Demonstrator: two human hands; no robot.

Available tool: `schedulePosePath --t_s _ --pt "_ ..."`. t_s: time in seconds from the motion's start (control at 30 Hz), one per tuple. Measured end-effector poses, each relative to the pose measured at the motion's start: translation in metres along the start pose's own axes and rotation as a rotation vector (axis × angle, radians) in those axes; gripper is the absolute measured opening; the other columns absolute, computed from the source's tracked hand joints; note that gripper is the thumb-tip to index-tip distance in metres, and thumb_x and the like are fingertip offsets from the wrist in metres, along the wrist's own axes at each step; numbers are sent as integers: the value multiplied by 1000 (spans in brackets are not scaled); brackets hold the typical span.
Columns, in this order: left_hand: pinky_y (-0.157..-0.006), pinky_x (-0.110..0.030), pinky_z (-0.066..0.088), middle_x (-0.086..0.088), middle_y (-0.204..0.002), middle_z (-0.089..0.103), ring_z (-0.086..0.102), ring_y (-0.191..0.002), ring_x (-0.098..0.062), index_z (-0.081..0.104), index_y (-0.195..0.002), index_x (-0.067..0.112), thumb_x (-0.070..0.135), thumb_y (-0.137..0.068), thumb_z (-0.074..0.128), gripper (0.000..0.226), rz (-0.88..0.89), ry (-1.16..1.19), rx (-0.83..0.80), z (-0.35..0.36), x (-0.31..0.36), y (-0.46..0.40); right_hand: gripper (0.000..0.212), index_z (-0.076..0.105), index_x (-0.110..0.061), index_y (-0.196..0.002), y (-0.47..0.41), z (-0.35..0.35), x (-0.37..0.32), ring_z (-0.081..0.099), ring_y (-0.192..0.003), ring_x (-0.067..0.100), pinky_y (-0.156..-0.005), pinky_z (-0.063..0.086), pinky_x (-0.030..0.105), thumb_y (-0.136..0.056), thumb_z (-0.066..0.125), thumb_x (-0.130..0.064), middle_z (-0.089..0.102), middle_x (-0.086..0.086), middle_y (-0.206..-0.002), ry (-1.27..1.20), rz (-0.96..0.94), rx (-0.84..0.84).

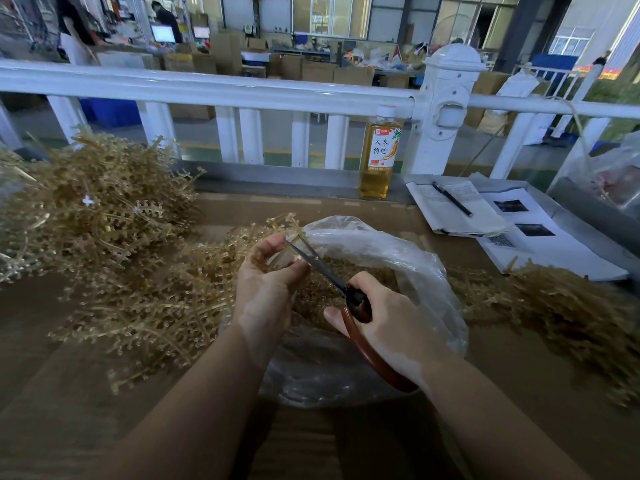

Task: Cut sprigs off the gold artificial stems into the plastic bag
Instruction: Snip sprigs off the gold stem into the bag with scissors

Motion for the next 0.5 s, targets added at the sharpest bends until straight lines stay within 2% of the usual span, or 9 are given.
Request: schedulePosePath --t_s 0.3,0.4,0.5 --pt "-52 -12 49 -3 -90 66 68 -68 -4 55 -91 20 -19 -79 55 40 78 -112 -78 4 6 6 31 46 -31 -94 -4 0 -3 55 -76 5 -64 40 22 -86 55 -59 56 -9 -77 -24 -5 -17" --pt "-54 -13 50 -5 -93 65 69 -70 -5 55 -91 19 -19 -78 56 41 93 -127 -98 5 6 6 29 45 -31 -90 -4 -1 -5 54 -73 5 -61 37 21 -86 56 -57 54 -10 -74 -22 -15 -8" --pt "-55 -13 51 -1 -82 70 70 -71 -7 54 -89 18 -21 -77 56 42 94 -105 -106 5 6 6 30 45 -30 -89 -5 -1 -6 54 -71 5 -61 37 21 -85 58 -57 54 -10 -72 -7 -21 10"
Point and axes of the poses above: each hand's wrist, its own y-axis away from the middle knuckle, its own z-axis out of the palm, x = y × z, the point moved 5 cm from there along -y, towards the middle knuckle
